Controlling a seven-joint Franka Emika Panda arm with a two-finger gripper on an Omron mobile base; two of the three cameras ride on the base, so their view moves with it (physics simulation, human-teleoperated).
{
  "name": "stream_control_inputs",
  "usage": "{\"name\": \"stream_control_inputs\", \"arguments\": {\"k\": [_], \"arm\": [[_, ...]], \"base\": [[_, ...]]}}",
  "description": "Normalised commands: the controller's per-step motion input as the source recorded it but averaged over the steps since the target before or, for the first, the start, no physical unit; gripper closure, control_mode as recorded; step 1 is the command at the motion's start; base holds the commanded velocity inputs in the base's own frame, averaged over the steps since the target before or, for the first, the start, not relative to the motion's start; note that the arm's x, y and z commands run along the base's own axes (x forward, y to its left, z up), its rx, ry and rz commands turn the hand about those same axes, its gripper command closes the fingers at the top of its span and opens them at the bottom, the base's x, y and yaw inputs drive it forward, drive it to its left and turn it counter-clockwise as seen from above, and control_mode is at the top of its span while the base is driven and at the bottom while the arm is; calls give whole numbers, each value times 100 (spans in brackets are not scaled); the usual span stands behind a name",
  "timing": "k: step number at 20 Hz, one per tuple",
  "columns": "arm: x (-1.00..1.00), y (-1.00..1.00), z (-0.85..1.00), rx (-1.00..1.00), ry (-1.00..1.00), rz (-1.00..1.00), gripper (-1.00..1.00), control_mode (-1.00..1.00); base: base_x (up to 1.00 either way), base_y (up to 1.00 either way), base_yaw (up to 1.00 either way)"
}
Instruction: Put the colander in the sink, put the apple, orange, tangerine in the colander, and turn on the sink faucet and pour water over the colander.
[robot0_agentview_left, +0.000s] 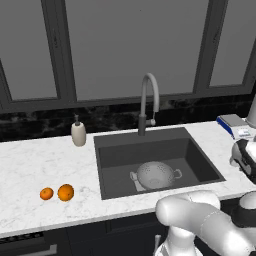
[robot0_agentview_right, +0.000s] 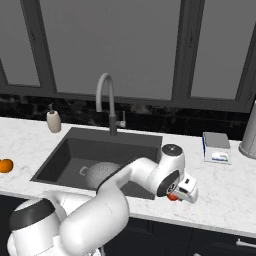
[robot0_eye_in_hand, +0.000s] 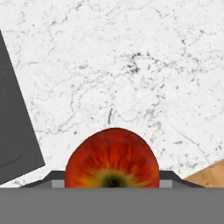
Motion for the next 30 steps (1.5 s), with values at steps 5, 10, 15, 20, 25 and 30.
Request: {"name": "stream_control_inputs", "arguments": {"k": [5, 10, 15, 20, 25, 30], "arm": [[0, 71, 27, 0, 0, 1, 100, -100], [0, 66, 21, 0, 0, 2, 100, -100], [0, 58, 7, 0, 0, 7, 100, -100], [3, 60, 0, 0, 0, 8, 100, -100], [17, 67, 0, 0, 0, 9, 100, -100], [27, 69, 0, 0, 0, 10, 100, -100]], "base": [[0, 0, 0], [0, 0, 0], [0, 0, 0], [0, 0, 0], [0, 0, 0], [0, 0, 0]]}}
